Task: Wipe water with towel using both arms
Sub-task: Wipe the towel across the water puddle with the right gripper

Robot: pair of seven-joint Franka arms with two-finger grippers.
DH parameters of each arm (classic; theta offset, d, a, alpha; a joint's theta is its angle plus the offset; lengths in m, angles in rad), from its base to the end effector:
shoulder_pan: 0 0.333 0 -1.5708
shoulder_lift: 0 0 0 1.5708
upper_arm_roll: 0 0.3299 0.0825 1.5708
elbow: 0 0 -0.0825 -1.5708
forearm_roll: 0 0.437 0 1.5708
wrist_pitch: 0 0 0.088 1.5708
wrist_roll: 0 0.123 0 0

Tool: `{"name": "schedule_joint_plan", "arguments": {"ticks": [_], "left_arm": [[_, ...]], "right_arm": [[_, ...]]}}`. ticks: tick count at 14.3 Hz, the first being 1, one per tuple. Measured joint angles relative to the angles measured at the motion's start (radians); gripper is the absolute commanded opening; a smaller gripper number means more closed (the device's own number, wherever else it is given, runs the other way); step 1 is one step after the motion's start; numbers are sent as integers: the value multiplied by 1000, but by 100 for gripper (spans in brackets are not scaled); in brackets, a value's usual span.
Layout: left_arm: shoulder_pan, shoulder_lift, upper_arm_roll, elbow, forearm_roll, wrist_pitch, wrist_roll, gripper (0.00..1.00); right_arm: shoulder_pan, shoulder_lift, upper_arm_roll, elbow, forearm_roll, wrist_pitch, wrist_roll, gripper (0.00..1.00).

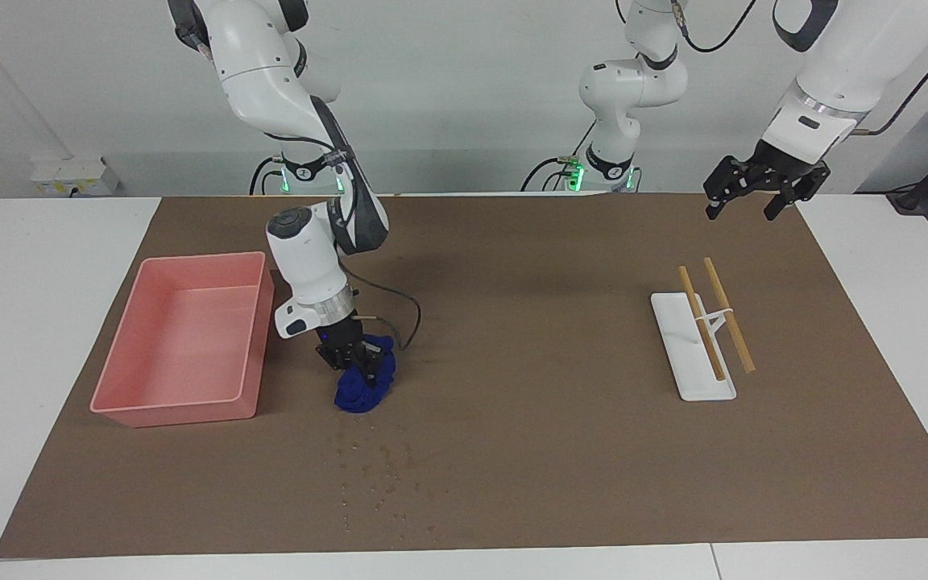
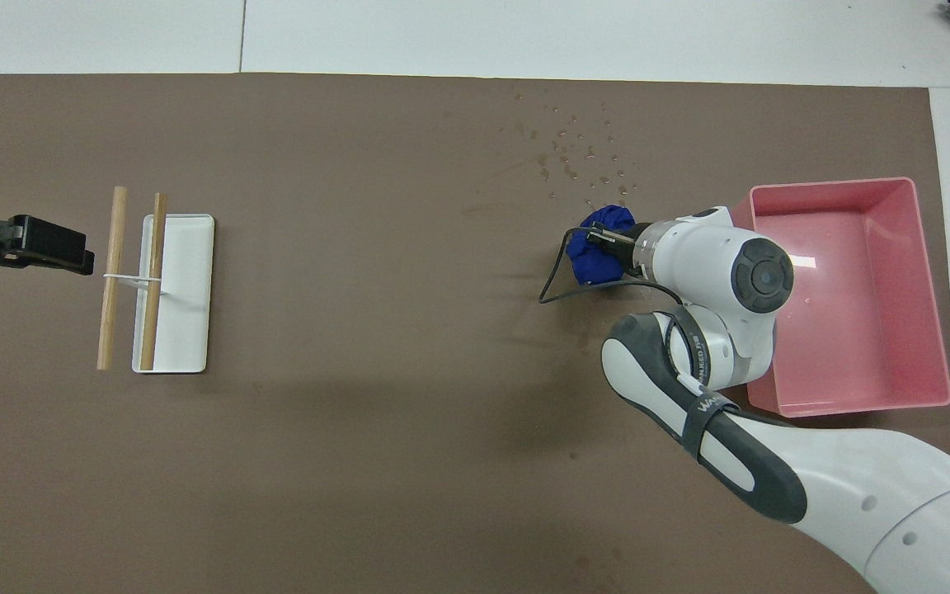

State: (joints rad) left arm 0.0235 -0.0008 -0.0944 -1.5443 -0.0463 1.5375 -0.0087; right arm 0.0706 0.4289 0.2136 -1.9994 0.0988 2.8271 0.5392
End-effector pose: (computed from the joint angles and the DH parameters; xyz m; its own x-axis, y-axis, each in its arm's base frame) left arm 0.6021 -0.0486 0.6340 0.9979 -0.0637 -0.0064 -0.0633 -0.9969 0.0461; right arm 0.6651 0.1838 0.2488 0.8823 -0.3985 0.2506 -0.3100 -0.8924 -0.3279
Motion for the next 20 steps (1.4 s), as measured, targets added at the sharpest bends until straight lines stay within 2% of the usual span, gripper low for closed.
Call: {"name": "schedule_joint_plan", "arguments": {"ticks": [6, 11, 14, 20], "left_arm": [[0, 0, 0, -2, 0, 1, 0, 100], [0, 0, 0, -2, 0, 1, 0, 100], [0, 0, 0, -2, 0, 1, 0, 100], [0, 0, 0, -2, 0, 1, 0, 100]], "right_arm": [[10, 187, 0, 267, 0, 6, -39, 0], [38, 299, -1, 442, 0, -17, -121, 0], [35, 319, -2, 473, 0, -20, -160, 0], [-9, 316, -3, 474, 0, -44, -161, 0]]}}
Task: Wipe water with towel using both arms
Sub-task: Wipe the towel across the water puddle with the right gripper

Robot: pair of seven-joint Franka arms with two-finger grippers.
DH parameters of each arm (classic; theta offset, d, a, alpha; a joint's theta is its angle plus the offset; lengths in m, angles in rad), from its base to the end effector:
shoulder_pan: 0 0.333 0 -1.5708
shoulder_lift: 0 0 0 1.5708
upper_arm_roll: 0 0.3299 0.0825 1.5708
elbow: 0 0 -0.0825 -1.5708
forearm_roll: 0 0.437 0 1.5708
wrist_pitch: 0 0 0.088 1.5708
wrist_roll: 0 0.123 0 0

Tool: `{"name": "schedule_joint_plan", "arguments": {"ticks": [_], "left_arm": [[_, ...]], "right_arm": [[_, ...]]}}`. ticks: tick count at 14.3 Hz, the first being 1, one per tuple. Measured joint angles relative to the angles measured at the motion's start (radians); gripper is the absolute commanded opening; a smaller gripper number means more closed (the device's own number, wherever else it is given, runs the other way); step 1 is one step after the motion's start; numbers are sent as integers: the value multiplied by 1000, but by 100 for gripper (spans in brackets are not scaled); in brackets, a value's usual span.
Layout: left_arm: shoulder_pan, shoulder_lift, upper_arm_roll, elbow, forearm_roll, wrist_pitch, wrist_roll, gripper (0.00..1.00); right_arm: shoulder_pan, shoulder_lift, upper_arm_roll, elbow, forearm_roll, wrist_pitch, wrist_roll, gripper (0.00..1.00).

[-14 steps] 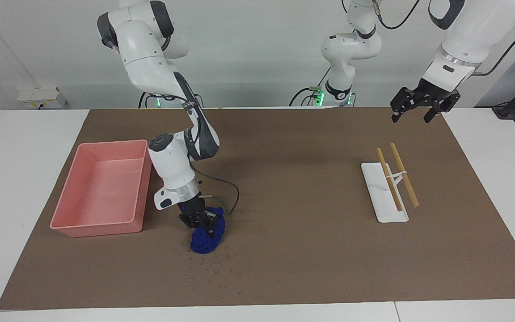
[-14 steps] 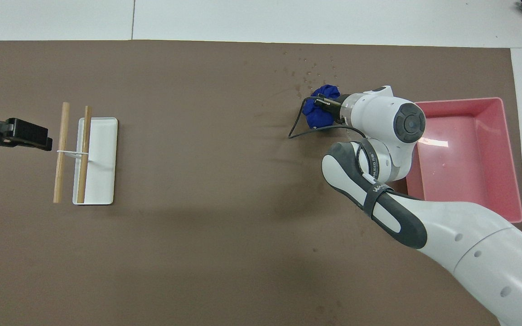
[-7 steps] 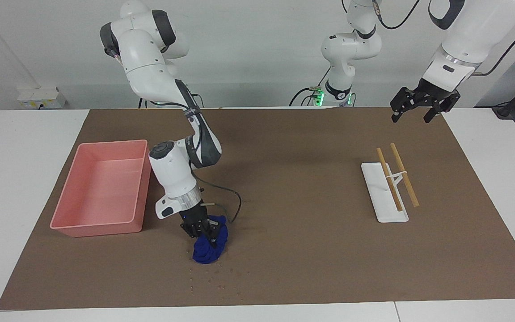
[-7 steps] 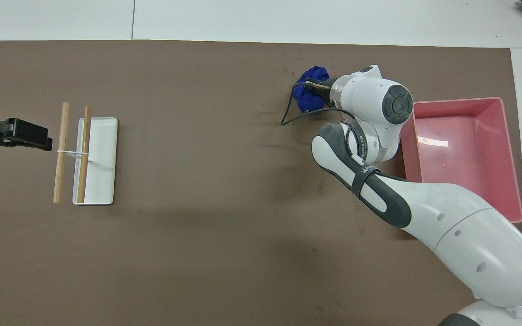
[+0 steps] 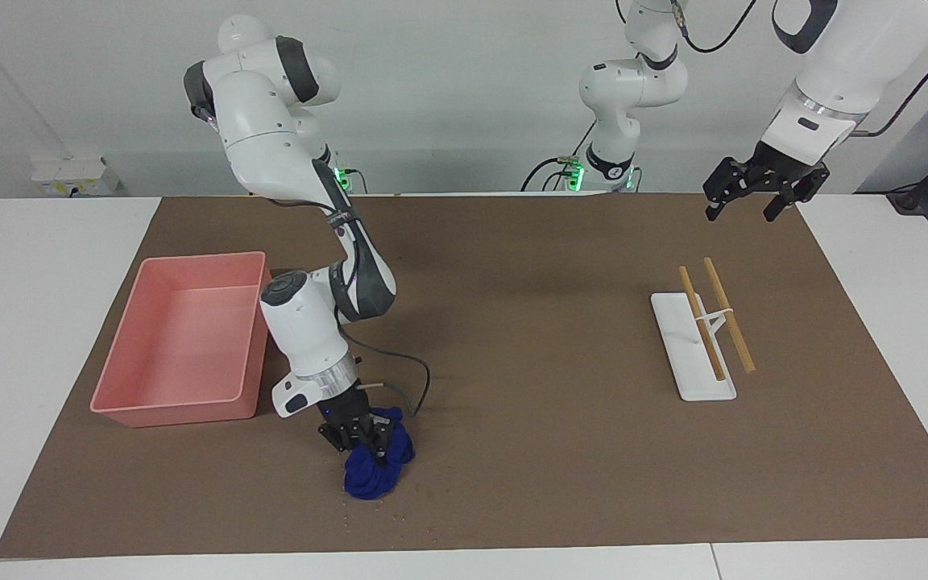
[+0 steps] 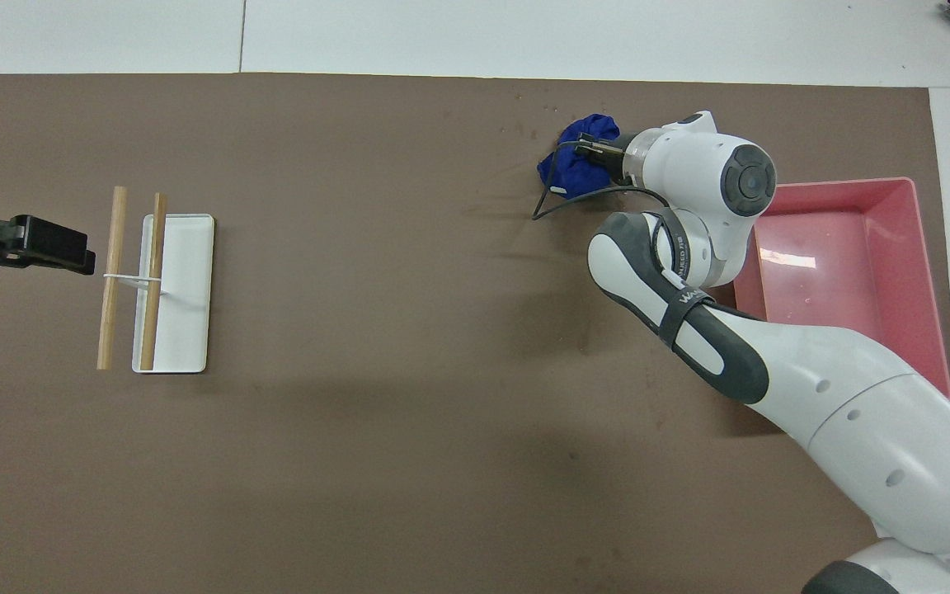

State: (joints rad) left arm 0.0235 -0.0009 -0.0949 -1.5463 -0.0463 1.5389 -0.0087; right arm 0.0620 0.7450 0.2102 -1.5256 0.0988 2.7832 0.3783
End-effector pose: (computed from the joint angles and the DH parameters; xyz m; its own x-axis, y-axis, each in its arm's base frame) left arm 0.6022 -0.0489 0.6331 0.9979 -0.0641 -0.0069 -0.0638 -0.9969 0.0461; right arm 0.7887 0.1830 0.2463 0.8707 -0.3300 0.3648 -0.1856 -0.9072 -0.3776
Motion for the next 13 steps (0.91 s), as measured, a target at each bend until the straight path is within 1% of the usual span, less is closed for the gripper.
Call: {"name": "schedule_joint_plan", "arguments": {"ticks": [2, 3, 6, 9, 10, 13], "left_arm": [[0, 0, 0, 0, 0, 0, 0, 100], [0, 0, 0, 0, 0, 0, 0, 100], [0, 0, 0, 0, 0, 0, 0, 100], [0, 0, 0, 0, 0, 0, 0, 100], [0, 0, 0, 0, 0, 0, 0, 100], [0, 0, 0, 0, 0, 0, 0, 100]], "right_arm": [[-18, -24, 0, -30, 0, -20, 0, 0], [-27, -48, 0, -61, 0, -35, 0, 0], [-42, -156, -2, -192, 0, -117, 0, 0], [-46, -279, -5, -316, 0, -285, 7, 0], [-44, -315, -5, -358, 0, -319, 13, 0], [-21, -413, -3, -487, 0, -362, 19, 0]]}}
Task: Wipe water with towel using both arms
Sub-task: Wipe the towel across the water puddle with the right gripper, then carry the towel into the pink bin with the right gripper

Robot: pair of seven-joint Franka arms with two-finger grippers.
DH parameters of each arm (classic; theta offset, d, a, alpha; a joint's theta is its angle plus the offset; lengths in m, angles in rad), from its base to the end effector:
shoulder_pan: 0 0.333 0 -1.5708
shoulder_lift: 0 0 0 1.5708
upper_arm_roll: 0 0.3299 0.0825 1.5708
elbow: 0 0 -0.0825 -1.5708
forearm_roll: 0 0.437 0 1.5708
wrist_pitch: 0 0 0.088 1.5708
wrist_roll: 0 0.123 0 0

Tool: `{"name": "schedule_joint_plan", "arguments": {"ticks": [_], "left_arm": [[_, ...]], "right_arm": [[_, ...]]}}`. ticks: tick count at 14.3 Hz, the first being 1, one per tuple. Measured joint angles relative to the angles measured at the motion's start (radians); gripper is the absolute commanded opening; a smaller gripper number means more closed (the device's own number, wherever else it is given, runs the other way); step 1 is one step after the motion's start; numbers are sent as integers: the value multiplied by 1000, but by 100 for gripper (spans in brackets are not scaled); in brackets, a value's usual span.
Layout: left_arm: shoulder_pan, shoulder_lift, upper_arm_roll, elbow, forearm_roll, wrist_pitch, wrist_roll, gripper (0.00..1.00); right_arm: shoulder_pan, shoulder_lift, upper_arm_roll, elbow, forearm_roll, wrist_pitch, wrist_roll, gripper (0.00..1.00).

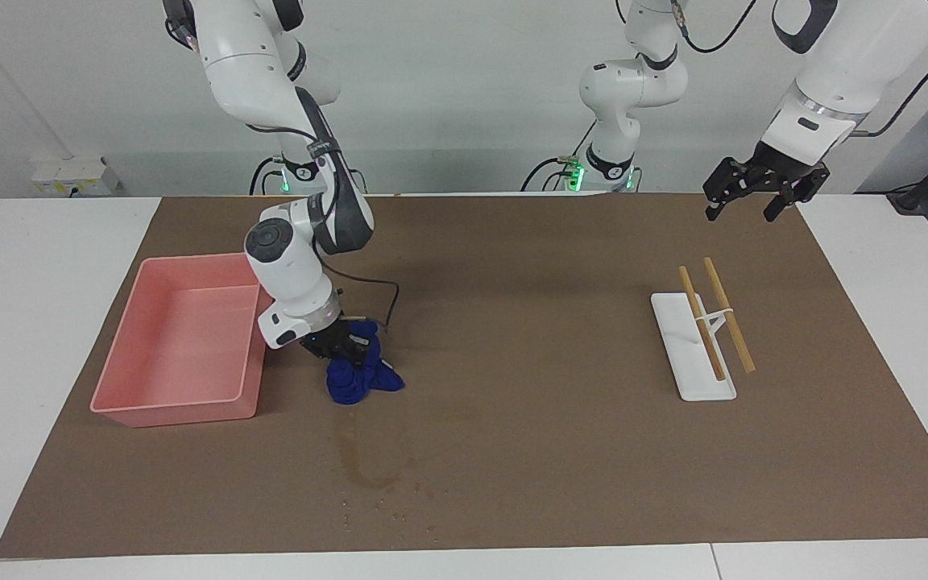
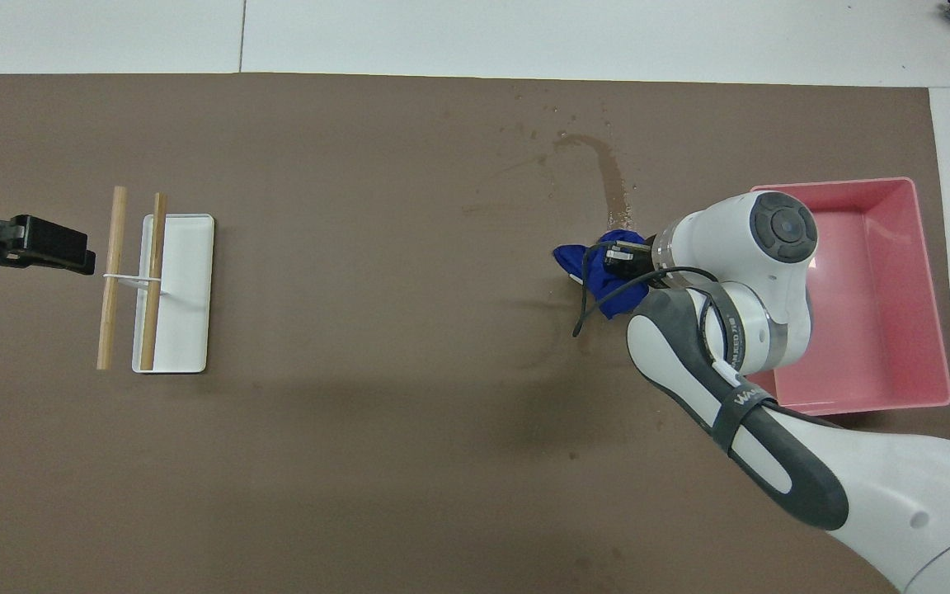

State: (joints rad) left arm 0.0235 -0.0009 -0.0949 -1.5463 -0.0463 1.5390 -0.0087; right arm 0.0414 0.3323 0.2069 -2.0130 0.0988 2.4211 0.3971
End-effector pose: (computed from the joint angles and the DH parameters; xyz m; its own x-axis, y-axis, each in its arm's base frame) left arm 0.6022 -0.0489 0.6331 0.9979 -0.0641 -0.0068 -0.0638 -0.9969 0.0461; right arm 0.6335 0.1598 0.2599 0.9723 -0.2333 0.0155 -0.2281 -0.9611 -0.1556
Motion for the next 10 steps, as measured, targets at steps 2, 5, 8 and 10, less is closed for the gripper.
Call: {"name": "schedule_joint_plan", "arguments": {"ticks": [2, 5, 8, 10], "left_arm": [[0, 0, 0, 0, 0, 0, 0, 100], [0, 0, 0, 0, 0, 0, 0, 100], [0, 0, 0, 0, 0, 0, 0, 100], [0, 0, 0, 0, 0, 0, 0, 100]], "right_arm": [[8, -51, 2, -50, 0, -93, -11, 0], [4, -119, 2, -115, 0, -263, -72, 0], [4, -201, 2, -215, 0, -309, -94, 0], [3, -246, 0, -229, 0, -362, -94, 0]]}}
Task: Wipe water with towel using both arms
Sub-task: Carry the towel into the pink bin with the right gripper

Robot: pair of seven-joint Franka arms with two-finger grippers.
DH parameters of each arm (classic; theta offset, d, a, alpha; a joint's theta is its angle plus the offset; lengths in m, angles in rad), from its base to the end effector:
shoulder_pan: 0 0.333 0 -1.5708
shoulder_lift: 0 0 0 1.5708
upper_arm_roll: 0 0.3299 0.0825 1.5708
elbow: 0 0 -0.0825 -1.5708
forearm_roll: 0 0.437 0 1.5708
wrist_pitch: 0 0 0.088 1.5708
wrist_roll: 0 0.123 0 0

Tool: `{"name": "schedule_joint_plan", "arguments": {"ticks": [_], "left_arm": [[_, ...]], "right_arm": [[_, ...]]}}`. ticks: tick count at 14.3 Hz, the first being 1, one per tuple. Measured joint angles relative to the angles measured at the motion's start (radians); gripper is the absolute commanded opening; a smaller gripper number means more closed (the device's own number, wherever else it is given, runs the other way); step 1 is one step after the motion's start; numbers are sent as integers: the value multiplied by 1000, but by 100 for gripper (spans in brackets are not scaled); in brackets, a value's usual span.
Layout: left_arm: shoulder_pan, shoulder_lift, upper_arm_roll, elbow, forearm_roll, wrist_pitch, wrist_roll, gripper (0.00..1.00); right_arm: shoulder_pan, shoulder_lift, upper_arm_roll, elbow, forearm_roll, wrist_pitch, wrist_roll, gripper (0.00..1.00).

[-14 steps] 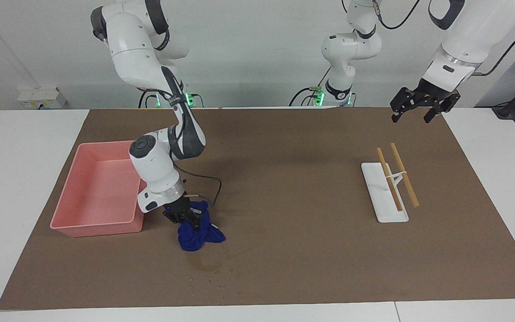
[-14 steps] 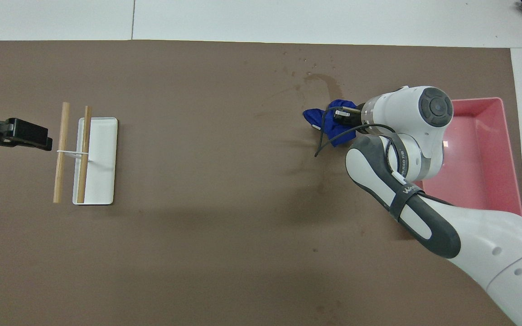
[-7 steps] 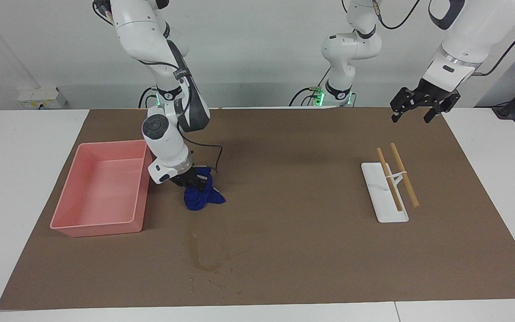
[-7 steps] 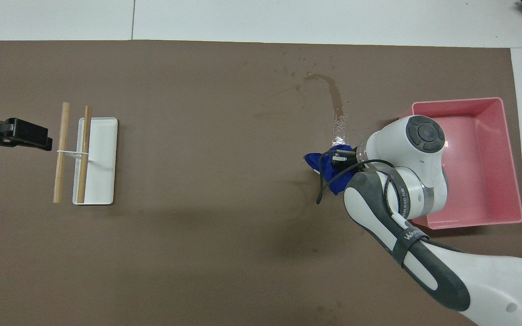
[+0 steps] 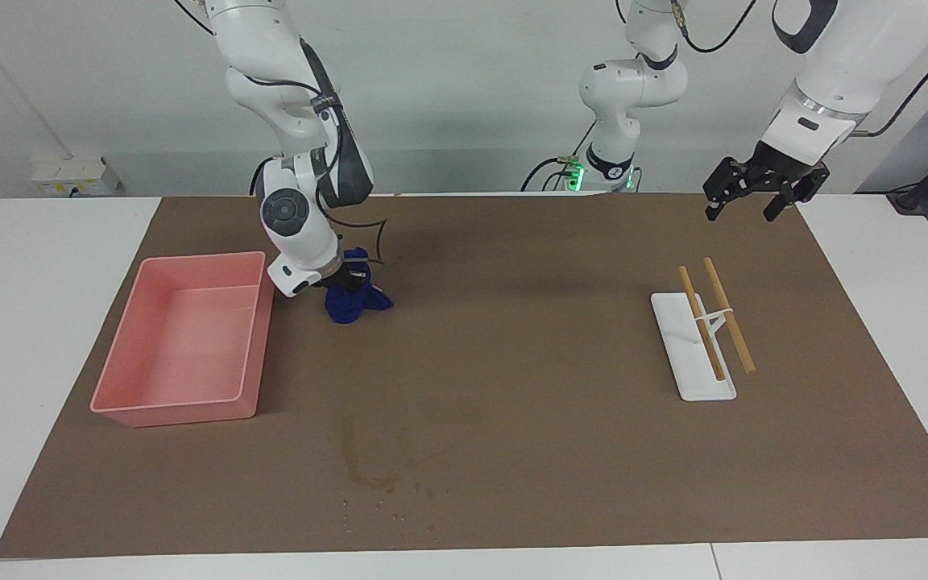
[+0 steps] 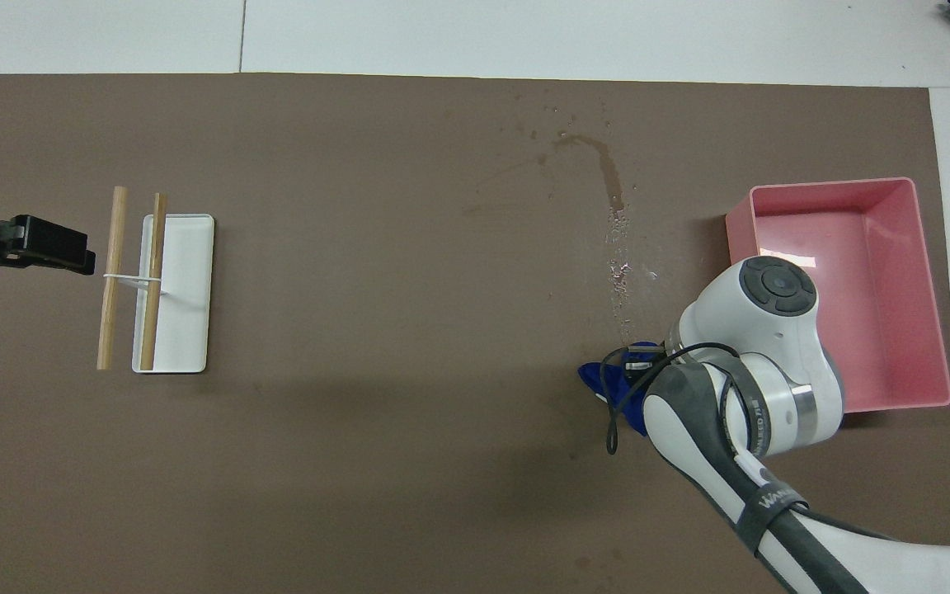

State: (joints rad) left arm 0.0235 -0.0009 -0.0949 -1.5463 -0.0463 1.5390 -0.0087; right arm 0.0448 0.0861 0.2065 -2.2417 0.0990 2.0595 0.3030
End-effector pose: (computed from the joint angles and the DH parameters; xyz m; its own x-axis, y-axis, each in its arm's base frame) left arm 0.6022 -0.0489 0.6331 0.9979 -0.0641 -0.0068 -0.0638 -0.9969 0.0461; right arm 0.5188 0.1407 0.2739 0.9544 -0.1029 -0.2804 -0.1090 -0.9940 -0.0061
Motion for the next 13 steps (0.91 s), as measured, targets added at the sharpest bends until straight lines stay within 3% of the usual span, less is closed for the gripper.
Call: {"name": "schedule_joint_plan", "arguments": {"ticks": [5, 8, 13], "left_arm": [[0, 0, 0, 0, 0, 0, 0, 100], [0, 0, 0, 0, 0, 0, 0, 100], [0, 0, 0, 0, 0, 0, 0, 100]], "right_arm": [[-75, -151, -8, 137, 0, -211, -34, 0], [-181, -244, -20, 162, 0, -245, -161, 0], [-335, -242, -31, 160, -38, -236, -310, 0]]}}
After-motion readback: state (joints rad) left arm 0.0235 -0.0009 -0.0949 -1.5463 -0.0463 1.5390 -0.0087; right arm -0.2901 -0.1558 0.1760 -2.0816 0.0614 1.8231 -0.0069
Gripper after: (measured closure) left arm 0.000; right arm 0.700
